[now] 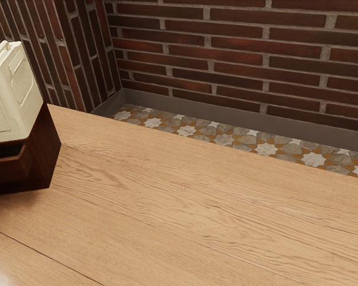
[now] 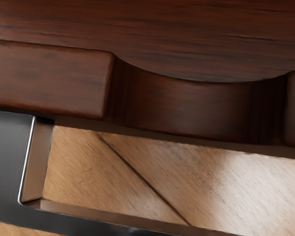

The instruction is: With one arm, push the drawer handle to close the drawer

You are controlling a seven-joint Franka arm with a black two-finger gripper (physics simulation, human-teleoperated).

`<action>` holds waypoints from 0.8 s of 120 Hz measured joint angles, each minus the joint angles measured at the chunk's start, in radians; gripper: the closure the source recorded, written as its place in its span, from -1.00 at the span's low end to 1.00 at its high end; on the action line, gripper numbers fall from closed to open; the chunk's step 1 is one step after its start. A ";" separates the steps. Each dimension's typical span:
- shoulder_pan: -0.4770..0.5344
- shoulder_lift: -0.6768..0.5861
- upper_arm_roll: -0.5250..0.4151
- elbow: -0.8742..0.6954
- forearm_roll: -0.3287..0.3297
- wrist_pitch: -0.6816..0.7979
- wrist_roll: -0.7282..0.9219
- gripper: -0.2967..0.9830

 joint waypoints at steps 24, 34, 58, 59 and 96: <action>-0.009 0.047 0.000 0.061 -0.017 0.006 -0.012 0.69; -0.011 0.068 0.000 0.085 -0.024 0.007 -0.015 0.69; -0.011 0.130 0.000 0.140 -0.038 0.009 -0.022 0.69; -0.010 0.133 0.000 0.143 -0.038 0.009 -0.022 0.69; 0.025 0.199 0.003 0.222 -0.038 0.022 0.264 0.69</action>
